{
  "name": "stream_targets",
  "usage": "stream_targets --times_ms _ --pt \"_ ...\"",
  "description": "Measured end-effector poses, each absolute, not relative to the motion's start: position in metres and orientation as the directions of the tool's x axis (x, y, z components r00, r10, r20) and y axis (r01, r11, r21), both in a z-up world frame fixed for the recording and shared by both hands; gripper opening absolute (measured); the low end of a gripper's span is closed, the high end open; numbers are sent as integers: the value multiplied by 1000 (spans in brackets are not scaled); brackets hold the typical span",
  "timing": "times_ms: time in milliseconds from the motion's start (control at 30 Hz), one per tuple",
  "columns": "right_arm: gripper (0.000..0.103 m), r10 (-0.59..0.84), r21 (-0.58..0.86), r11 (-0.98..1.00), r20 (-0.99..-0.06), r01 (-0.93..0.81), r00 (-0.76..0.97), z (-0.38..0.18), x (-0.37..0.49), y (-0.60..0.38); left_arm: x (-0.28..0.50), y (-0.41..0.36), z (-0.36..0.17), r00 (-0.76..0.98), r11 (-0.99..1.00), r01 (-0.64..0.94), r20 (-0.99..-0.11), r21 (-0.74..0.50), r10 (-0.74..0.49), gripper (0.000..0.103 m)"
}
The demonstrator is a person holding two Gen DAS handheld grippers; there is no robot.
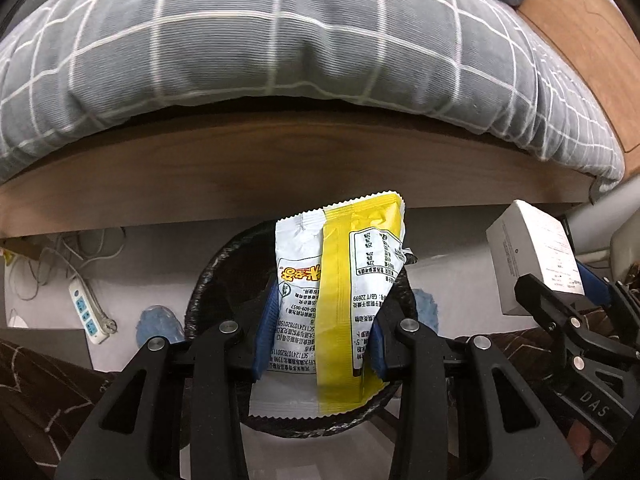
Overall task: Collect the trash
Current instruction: 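Open left tool over the bin while right tool drops the white box in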
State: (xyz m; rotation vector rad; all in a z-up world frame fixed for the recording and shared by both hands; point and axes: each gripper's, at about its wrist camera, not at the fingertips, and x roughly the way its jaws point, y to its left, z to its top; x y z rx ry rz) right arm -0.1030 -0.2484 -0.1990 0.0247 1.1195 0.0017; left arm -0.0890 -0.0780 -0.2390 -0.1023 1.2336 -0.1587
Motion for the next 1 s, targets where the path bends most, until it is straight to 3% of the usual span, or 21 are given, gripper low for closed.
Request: stream_targets --times_ms 267,533,1000 --pt "74 17 26 1000 -896 14 444 -196 -105 -252 -92 -84 -226 359 991 48 -924 -125 -134 75" --pt "74 43 30 999 -894 -36 445 -195 -100 -226 -98 -62 -213 400 997 12 -914 -76 -75 94" --pt "74 128 50 981 -892 -188 433 -190 -93 -150 -118 22 -199 423 984 -161 -906 -80 -5 97"
